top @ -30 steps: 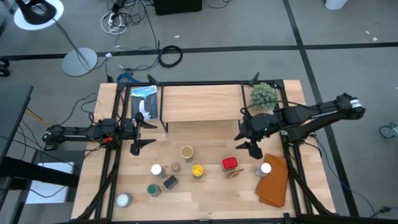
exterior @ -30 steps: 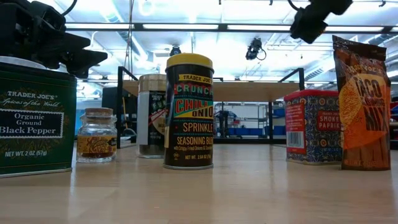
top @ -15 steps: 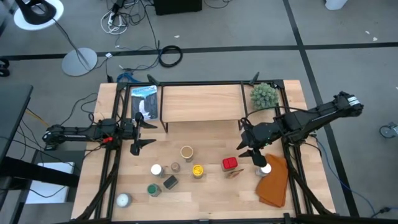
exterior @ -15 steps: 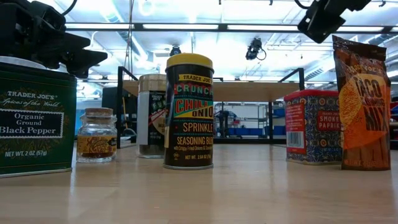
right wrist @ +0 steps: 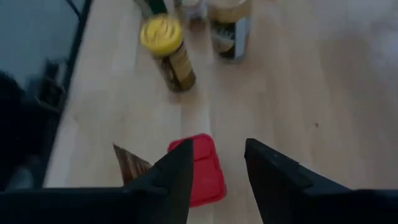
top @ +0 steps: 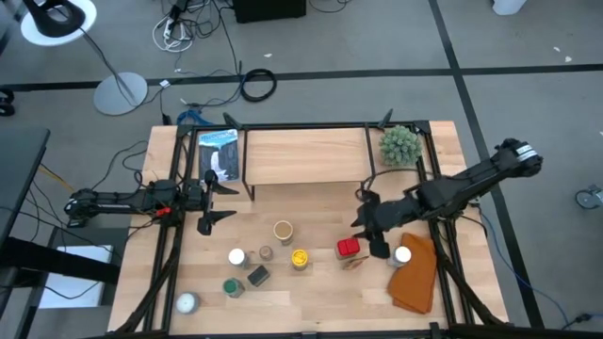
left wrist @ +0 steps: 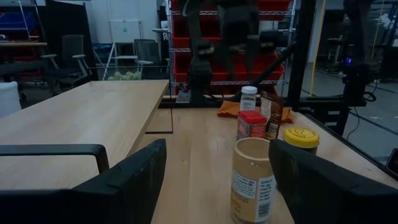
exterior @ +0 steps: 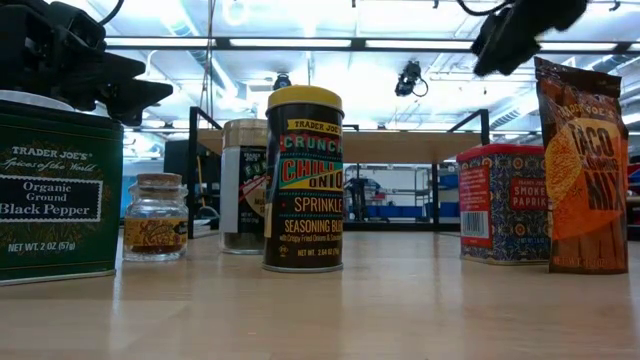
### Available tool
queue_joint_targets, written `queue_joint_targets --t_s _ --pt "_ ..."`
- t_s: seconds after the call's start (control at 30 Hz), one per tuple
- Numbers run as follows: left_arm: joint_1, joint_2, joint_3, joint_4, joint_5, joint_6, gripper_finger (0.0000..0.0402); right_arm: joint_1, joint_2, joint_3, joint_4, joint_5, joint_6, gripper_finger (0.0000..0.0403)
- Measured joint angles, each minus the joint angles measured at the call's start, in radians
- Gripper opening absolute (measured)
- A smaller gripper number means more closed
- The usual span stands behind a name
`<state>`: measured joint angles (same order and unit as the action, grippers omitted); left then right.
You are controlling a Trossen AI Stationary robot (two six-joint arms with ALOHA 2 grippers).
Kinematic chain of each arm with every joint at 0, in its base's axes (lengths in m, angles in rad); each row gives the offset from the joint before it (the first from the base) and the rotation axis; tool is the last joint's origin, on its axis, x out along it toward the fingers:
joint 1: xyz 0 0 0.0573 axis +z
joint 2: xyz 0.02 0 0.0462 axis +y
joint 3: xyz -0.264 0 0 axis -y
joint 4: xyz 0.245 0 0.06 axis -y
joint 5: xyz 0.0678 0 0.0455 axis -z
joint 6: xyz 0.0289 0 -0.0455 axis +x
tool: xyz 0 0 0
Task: Shelf spices
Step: Put the red seasoning can on the shelf
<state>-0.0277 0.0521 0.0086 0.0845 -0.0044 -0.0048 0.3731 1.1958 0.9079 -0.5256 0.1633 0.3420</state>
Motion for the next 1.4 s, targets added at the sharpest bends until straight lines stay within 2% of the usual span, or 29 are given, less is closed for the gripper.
queue_joint_targets --t_s 0.23,0.57,0.7,0.87,1.1,1.23,1.4 --pt "0.000 0.000 0.000 -0.001 0.000 0.000 0.0288 -0.008 0.155 0.060 -0.023 0.000 -0.109 0.0145" --pt "0.000 0.000 0.000 -0.001 0.000 0.000 0.0288 -0.019 0.209 0.086 0.015 -0.002 -0.125 0.0152" --pt "0.000 0.000 0.000 -0.001 0.000 0.000 0.0288 -0.027 0.209 0.086 0.017 0.000 -0.101 0.0178" --pt "0.000 0.000 0.000 -0.001 0.000 0.000 0.0288 -0.029 0.209 0.086 0.017 -0.003 -0.125 0.0234" --pt "0.000 0.000 0.000 -0.001 0.000 0.000 0.0288 -0.028 0.209 0.086 0.016 -0.093 -0.190 0.0306" --pt "0.000 0.000 0.000 -0.001 0.000 0.000 0.0288 -0.028 0.220 0.087 0.018 -0.071 -0.189 0.0323" --pt "0.000 0.000 0.000 0.000 0.000 0.000 0.0288 -0.013 0.303 0.100 -0.004 -0.077 -0.200 0.0320"
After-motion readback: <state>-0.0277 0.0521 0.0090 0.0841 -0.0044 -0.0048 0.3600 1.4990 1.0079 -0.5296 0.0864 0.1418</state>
